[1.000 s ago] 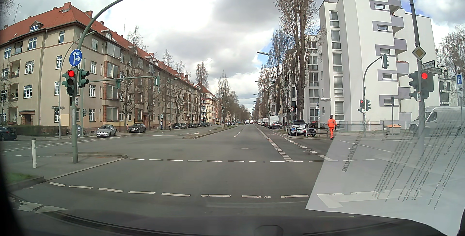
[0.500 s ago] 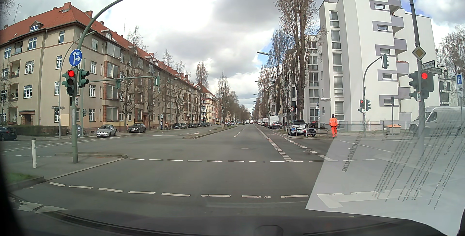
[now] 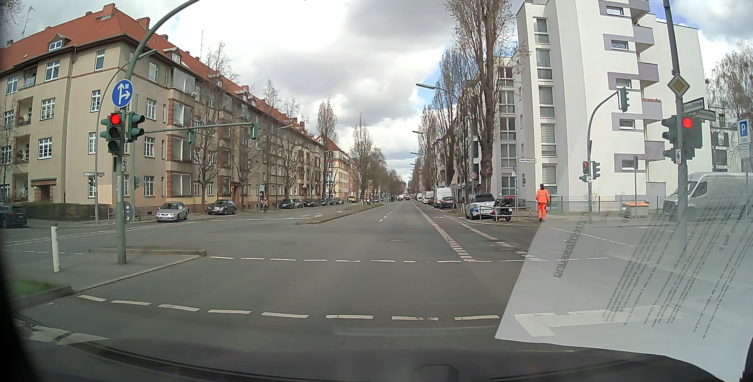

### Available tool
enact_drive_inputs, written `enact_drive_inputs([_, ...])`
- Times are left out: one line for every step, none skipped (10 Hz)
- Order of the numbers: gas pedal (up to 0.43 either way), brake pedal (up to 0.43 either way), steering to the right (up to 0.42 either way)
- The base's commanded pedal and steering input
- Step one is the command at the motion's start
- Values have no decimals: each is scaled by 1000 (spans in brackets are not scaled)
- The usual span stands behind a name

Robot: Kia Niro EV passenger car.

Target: Follow the waypoints while adhering to traffic rules and regulations

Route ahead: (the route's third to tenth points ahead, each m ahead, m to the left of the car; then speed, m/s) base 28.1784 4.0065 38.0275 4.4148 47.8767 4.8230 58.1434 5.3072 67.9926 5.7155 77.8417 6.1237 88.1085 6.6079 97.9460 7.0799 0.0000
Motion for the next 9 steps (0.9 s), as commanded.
enact_drive_inputs([0, 439, -15])
enact_drive_inputs([0, 439, -15])
enact_drive_inputs([0, 439, -15])
enact_drive_inputs([0, 439, -15])
enact_drive_inputs([0, 439, -15])
enact_drive_inputs([0, 439, -15])
enact_drive_inputs([0, 439, -15])
enact_drive_inputs([0, 439, -15])
enact_drive_inputs([0, 439, -15])
